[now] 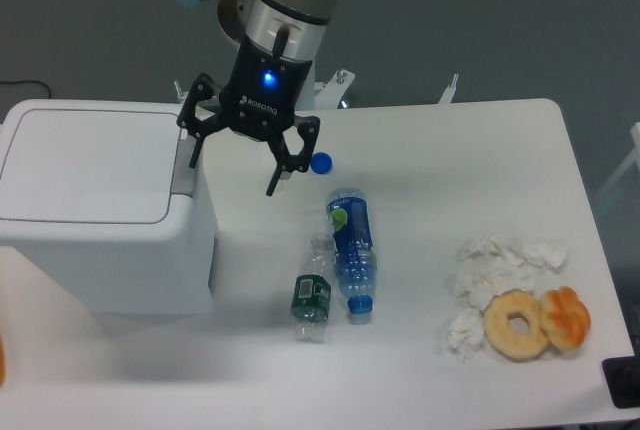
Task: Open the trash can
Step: 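Lower the gripper finger onto the lid's rear edge, then press the gripper against the lid to flip it open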
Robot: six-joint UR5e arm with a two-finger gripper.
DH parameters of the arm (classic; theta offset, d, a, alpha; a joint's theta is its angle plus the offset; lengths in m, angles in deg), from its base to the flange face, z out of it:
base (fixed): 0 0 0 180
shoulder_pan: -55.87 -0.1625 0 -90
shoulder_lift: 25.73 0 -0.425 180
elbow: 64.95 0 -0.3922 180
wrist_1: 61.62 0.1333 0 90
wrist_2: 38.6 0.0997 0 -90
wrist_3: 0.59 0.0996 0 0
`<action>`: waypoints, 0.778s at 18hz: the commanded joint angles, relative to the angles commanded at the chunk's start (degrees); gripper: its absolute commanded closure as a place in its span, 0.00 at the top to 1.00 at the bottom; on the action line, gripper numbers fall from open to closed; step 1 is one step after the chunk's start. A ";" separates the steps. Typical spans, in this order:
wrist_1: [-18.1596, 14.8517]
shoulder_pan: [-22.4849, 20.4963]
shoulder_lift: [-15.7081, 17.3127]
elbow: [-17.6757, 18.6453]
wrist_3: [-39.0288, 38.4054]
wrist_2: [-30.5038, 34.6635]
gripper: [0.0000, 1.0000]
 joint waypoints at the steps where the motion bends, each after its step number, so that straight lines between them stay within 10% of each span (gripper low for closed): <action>1: 0.00 0.00 0.00 0.00 0.00 0.00 1.00; 14: 0.09 0.53 -0.62 0.27 0.18 0.09 1.00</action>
